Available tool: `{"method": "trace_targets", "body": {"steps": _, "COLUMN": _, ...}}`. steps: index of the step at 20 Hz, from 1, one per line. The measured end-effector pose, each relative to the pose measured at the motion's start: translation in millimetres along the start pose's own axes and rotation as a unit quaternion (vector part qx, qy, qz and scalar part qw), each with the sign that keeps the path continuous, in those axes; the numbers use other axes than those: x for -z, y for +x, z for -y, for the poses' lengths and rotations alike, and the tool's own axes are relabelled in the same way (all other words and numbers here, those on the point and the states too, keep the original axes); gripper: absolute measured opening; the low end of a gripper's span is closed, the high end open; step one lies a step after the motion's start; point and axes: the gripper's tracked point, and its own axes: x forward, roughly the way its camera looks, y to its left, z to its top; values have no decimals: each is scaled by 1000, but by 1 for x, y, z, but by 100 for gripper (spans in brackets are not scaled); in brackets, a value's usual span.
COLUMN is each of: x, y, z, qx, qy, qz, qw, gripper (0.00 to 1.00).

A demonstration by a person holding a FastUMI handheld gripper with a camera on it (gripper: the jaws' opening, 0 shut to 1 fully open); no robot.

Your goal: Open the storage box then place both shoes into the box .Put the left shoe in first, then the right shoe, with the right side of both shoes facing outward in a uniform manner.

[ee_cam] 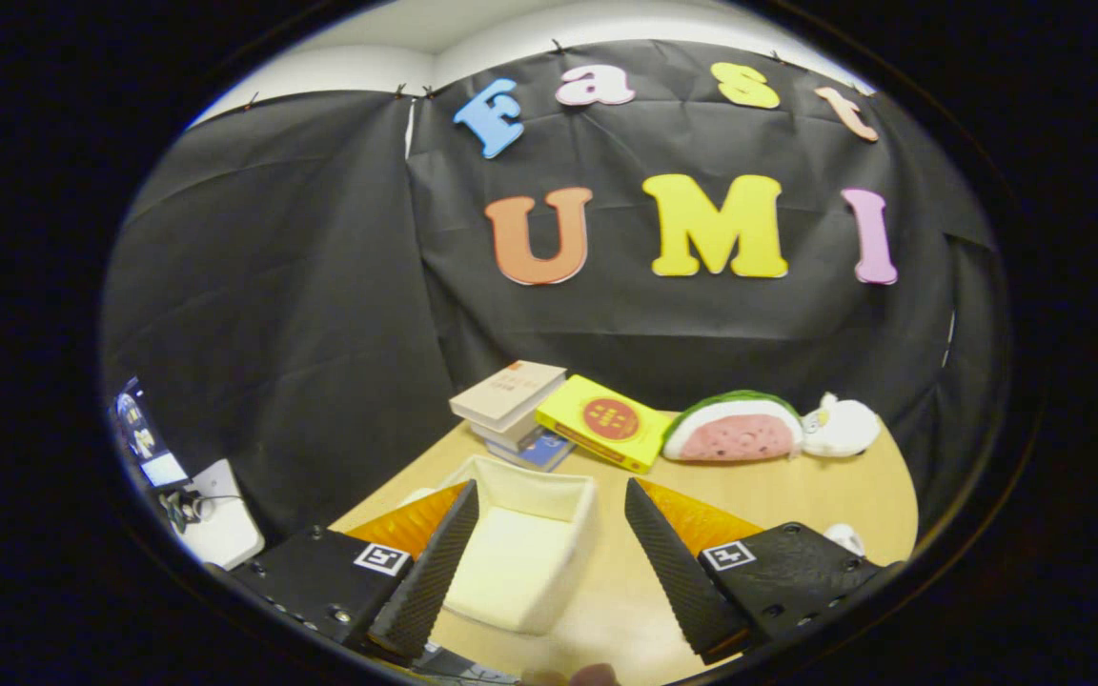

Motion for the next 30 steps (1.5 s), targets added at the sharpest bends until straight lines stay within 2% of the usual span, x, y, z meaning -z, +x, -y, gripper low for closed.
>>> {"method": "trace_targets", "body": {"steps": 5, "x": 32, "y": -32, "z": 124, "qx": 77, "qy": 1, "qz": -4, "qw": 997, "gripper": 95}}
{"method": "trace_targets", "body": {"steps": 10, "x": 112, "y": -27, "z": 195, "qx": 111, "qy": 21, "qz": -74, "qw": 991, "gripper": 95}}
{"method": "trace_targets", "body": {"steps": 14, "x": 181, "y": -2, "z": 217, "qx": 116, "qy": 76, "qz": -130, "qw": 982, "gripper": 95}}
{"method": "trace_targets", "body": {"steps": 17, "x": 221, "y": 17, "z": 224, "qx": 119, "qy": 92, "qz": -169, "qw": 974, "gripper": 95}}
{"method": "trace_targets", "body": {"steps": 24, "x": 265, "y": 74, "z": 243, "qx": 122, "qy": 129, "qz": -216, "qw": 960, "gripper": 96}}
{"method": "trace_targets", "body": {"steps": 28, "x": 267, "y": 84, "z": 244, "qx": 124, "qy": 131, "qz": -212, "qw": 960, "gripper": 95}}
{"method": "trace_targets", "body": {"steps": 30, "x": 267, "y": 90, "z": 242, "qx": 125, "qy": 128, "qz": -212, "qw": 961, "gripper": 70}}
